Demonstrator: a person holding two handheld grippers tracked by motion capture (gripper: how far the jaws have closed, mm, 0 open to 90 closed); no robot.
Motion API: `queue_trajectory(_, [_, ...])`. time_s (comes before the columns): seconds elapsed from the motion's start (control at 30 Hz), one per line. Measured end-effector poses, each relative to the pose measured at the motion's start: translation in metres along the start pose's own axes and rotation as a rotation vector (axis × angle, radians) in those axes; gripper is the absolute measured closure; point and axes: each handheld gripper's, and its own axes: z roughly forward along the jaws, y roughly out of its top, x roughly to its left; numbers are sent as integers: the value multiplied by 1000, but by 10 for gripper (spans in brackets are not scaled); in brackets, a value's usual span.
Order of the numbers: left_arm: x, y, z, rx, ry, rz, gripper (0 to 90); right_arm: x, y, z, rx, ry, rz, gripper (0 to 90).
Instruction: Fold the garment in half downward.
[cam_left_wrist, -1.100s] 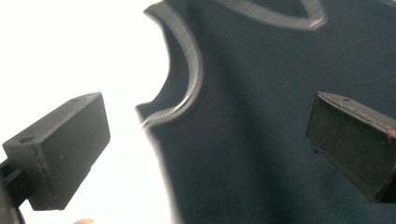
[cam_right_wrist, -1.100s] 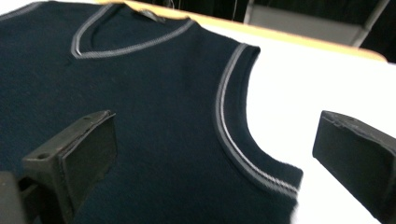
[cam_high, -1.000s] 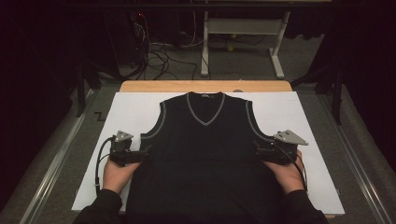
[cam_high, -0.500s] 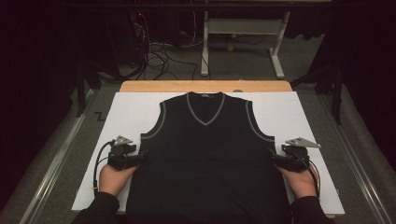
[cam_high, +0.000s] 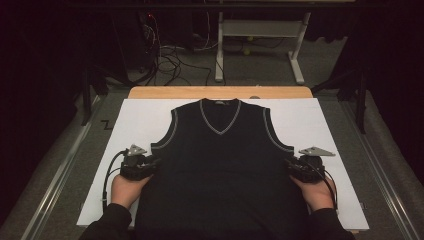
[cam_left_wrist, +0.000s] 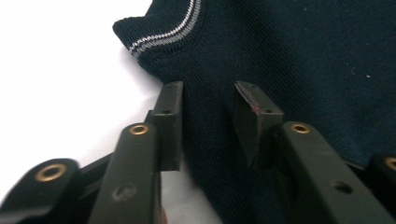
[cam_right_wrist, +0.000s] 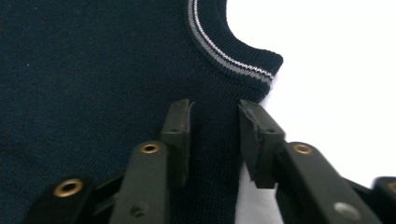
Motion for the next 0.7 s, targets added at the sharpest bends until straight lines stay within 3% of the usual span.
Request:
queue_trajectory(0.27, [5, 0, -1, -5, -22, -34, 780, 2, 0, 0, -6, 17, -16, 825])
queue_trajectory(0.5, [6, -1, -5, -38, -18, -29, 810, 1, 0, -6, -43, 15, -23, 859])
queue_trajectory(0.6, [12, -2, -12, -87, -28, -61, 813, 0, 0, -12, -77, 19, -21, 862])
queue_trajectory(0.7, [15, -3, -16, -98, -39, -72, 812, -1, 1, -16, -101, 20, -23, 862])
